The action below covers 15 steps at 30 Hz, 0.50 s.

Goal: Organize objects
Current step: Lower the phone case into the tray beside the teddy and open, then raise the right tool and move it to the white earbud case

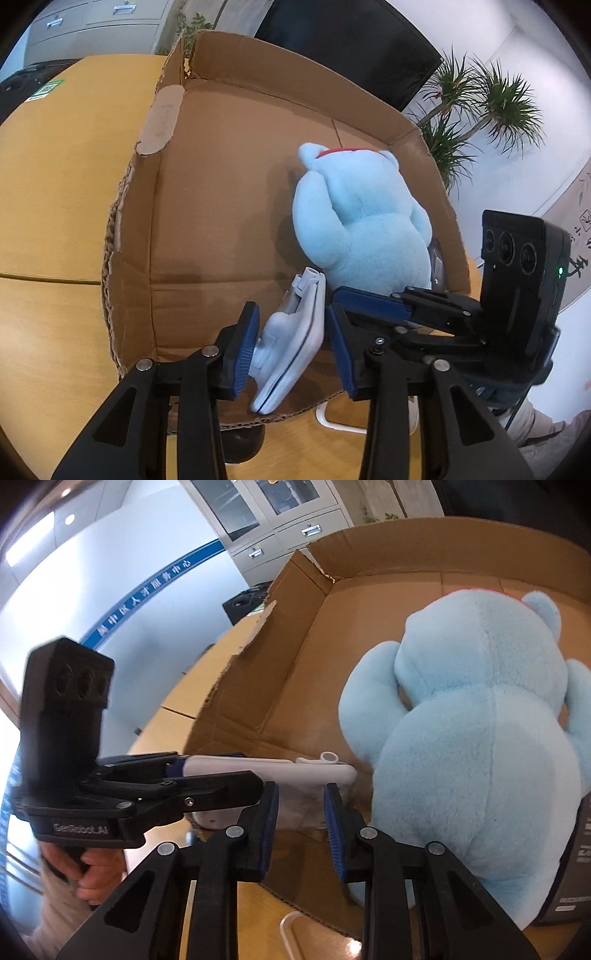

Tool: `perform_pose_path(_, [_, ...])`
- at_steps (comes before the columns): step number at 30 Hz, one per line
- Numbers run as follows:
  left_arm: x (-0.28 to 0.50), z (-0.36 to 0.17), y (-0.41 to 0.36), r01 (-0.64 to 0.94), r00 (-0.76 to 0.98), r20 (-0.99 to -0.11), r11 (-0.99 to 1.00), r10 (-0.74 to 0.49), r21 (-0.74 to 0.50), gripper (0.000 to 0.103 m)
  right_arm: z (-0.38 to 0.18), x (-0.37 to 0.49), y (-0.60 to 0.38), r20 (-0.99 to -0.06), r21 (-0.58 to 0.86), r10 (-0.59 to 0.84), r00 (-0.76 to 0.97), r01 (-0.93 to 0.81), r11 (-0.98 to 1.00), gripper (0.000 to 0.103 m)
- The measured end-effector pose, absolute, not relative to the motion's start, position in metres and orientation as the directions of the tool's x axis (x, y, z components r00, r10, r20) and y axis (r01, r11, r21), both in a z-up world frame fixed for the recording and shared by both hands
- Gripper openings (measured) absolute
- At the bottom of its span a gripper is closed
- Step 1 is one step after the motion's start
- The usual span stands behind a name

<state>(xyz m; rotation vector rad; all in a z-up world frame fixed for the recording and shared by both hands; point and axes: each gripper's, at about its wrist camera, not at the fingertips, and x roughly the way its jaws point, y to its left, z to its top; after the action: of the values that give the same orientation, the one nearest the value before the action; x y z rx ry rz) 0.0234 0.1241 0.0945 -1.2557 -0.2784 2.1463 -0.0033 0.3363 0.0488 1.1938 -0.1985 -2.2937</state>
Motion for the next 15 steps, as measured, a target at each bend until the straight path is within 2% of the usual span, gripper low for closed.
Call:
perform_pose_path(2, [0.023,0.095,0.121,-0.401,-0.356,-0.711,-0.786,0.606,-0.47,0.036,0.048,-0.004,0.339,-0.716,0.369,-0.523,-0.463,0.385,-0.846,0.024])
perform_pose_path(4, [0.025,0.097,0.118,-0.385,-0.377,-0.718,-0.804,0.585,-0.454,0.04,0.05,-0.001,0.343,-0.713,0.358,-0.506,-0.485,0.369,-0.858,0.024])
perform_pose_path(6, [0.027,0.1,0.113,-0.361,-0.408,-0.715,-0.82,0.568,-0.445,0.06,0.055,0.002,0.351,-0.703,0.35,-0.49,-0.516,0.348,-0.87,0.024])
perform_pose_path(11, [0.038,0.119,0.106,-0.34,-0.482,-0.68,-0.833,0.553,-0.437,0.077,0.07,0.013,0.371,-0.684,0.355,-0.474,-0.555,0.314,-0.88,0.027])
perform_pose_path(12, [0.041,0.123,0.107,-0.339,-0.493,-0.677,-0.838,0.546,-0.429,0.078,0.074,0.017,0.375,-0.681,0.343,-0.461,-0.57,0.307,-0.888,0.03])
perform_pose_path(15, [0.055,0.135,0.115,-0.347,-0.513,-0.671,-0.845,0.534,-0.407,0.08,0.087,0.034,0.388,-0.658,0.325,-0.437,-0.613,0.292,-0.9,0.057])
